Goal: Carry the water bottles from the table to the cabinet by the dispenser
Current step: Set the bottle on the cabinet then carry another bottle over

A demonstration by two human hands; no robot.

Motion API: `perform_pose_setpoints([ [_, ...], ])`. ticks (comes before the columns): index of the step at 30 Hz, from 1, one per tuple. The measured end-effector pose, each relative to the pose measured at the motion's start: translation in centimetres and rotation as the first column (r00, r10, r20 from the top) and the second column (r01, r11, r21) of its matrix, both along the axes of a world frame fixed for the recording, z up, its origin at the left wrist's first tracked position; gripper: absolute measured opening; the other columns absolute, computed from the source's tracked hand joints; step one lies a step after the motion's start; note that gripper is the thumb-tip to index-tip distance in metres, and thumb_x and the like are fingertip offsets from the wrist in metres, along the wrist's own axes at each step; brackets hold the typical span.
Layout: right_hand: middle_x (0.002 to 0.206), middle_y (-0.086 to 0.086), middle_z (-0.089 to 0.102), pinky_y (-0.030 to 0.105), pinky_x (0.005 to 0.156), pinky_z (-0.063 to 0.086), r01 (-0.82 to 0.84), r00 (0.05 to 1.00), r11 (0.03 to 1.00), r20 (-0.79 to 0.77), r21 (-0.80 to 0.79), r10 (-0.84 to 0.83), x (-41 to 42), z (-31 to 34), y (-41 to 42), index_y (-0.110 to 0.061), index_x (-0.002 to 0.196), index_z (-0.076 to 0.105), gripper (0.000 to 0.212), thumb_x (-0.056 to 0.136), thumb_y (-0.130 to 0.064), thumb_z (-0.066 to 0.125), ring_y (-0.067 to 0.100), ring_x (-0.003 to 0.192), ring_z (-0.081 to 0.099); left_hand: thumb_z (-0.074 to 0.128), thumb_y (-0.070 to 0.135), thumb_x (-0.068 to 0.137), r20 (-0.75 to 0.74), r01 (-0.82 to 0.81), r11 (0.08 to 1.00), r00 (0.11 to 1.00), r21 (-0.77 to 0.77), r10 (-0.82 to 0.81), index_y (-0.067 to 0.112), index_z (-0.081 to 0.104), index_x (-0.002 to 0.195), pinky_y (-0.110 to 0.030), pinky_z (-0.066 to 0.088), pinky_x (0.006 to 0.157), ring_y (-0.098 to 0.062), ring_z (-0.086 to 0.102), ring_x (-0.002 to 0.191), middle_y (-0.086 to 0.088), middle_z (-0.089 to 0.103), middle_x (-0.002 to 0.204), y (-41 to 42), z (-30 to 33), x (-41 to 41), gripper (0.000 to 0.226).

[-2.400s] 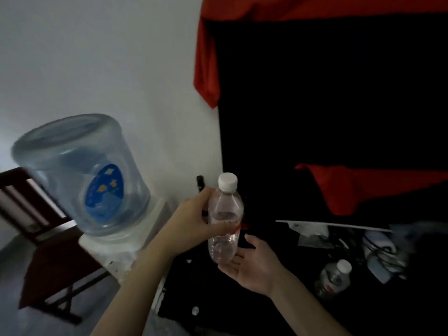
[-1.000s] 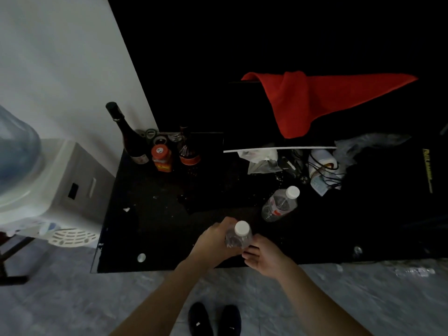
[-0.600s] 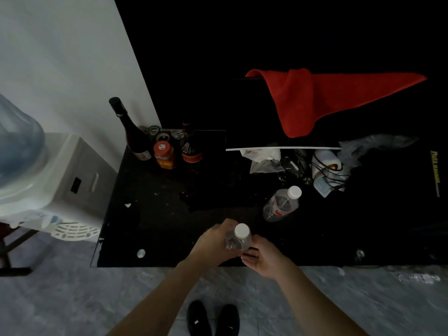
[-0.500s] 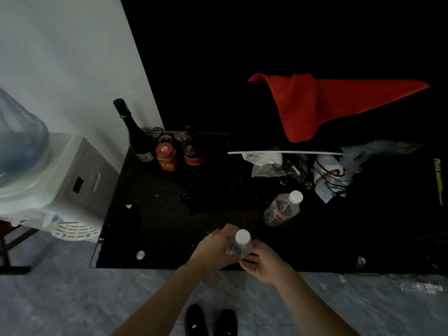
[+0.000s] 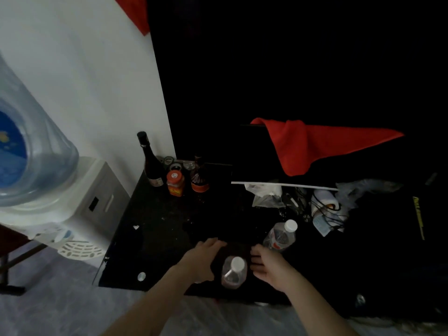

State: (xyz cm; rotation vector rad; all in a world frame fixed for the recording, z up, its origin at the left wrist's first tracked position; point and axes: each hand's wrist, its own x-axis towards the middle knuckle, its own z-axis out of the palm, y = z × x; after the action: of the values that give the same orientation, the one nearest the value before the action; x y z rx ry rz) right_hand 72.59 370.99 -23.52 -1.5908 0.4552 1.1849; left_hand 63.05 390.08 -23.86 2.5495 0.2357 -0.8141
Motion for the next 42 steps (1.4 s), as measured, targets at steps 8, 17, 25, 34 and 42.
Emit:
perform_pose_setpoints([
  [8,0.138,0.028,0.052,0.049,0.109,0.040,-0.430,0.678,0.875,0.560,-0.224,0.476,2.4,14.2,1.5,0.005,0.131,0.053,0.045,0.101,-0.028,0.049,0.039,0.125,0.053,0.058,0.040,0.095,0.435,-0.167,0.940,0.900,0.297,0.022,0.032,0.029,0.155,-0.047,0.029,0.118,-0.028,0.024,0.151,0.002,0.018,0.167,3.7,14.4,2.6,0.067],
  [17,0.166,0.006,0.012,0.045,0.116,0.031,-0.216,0.041,0.781,0.793,-0.586,0.607,-0.4,26.3,0.6,-0.017,0.159,0.017,0.066,0.102,-0.034,0.048,0.028,0.150,0.017,0.033,0.068,0.097,0.685,-0.321,0.849,0.725,0.419,-0.064,0.032,0.009,0.160,-0.049,0.004,0.125,-0.033,-0.007,0.156,0.000,-0.009,0.170,1.3,25.9,1.2,0.077],
  [25,0.168,0.004,-0.002,0.048,0.122,0.012,0.142,-0.049,0.690,0.691,-0.710,0.721,-4.9,29.8,-1.7,-0.025,0.160,0.004,0.075,0.100,-0.048,0.042,0.025,0.153,0.005,0.011,0.080,0.081,0.748,-0.268,0.871,0.645,0.412,-0.155,0.037,0.005,0.160,-0.052,0.007,0.124,-0.034,-0.007,0.156,0.001,-0.009,0.170,0.4,29.5,-3.8,0.091],
  [34,0.168,0.003,-0.008,0.053,0.121,0.003,0.216,0.088,0.620,0.648,-0.754,0.757,-13.5,29.0,-2.4,-0.027,0.160,0.001,0.084,0.095,-0.059,0.042,0.025,0.154,-0.006,-0.006,0.076,0.072,0.719,-0.127,0.894,0.647,0.429,-0.253,0.035,0.004,0.161,-0.048,0.000,0.125,-0.023,-0.013,0.156,0.003,-0.014,0.169,0.0,28.7,-9.9,0.099],
  [42,0.168,0.001,-0.003,0.057,0.121,0.001,0.285,0.232,0.581,0.643,-0.762,0.730,-19.6,29.7,-7.5,-0.029,0.160,0.006,0.084,0.093,-0.062,0.044,0.026,0.154,-0.002,0.035,0.066,0.098,0.722,0.021,0.908,0.600,0.418,-0.346,0.031,0.013,0.161,-0.047,0.003,0.125,-0.022,-0.005,0.157,0.002,-0.008,0.170,-5.4,29.1,-11.6,0.075],
])
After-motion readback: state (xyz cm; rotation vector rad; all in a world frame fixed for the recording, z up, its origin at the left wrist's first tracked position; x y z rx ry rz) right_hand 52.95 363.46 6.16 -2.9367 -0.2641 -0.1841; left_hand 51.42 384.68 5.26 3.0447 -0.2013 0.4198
